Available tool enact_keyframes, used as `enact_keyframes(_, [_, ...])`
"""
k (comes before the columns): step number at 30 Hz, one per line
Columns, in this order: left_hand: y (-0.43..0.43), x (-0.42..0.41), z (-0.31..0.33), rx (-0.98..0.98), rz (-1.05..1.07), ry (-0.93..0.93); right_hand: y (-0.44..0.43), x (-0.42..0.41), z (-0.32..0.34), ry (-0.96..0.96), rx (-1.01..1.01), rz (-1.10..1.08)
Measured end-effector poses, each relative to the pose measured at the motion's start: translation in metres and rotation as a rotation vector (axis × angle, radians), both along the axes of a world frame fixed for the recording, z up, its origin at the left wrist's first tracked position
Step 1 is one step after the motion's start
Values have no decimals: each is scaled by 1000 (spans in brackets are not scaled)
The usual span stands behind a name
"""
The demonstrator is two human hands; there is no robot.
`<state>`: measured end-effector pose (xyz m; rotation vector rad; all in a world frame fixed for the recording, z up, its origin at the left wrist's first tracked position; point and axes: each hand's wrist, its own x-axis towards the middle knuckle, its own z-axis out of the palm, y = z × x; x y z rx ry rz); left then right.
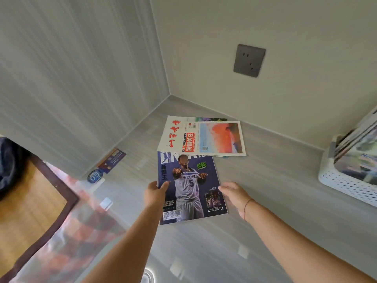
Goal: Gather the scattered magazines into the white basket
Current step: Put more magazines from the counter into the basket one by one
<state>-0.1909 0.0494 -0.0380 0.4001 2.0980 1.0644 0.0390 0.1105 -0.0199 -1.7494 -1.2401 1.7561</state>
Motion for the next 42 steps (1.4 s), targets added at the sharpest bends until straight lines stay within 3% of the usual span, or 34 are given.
enact_keyframes(3, [3,-14,-3,-28,59,-164,2,-2,-1,30,-45,-32])
enact_keyframes(8, [8,-13,3,-28,-14,-371,1,-2,0,94,-111,-54])
enact_keyframes(13, [7,-7,-2,27,-50,-289,-1,1,0,113,-125,-58])
enact_keyframes(25, [-46,-12,13,213,-165,-291,3,-14,2,70,-49,22])
enact_keyframes(33, [-52,-14,44,312,-194,-367,-6,-22,11,272,-136,-25])
enact_keyframes(42, [-6,24,70,298,-346,-290,13,39,32,255,68,-157])
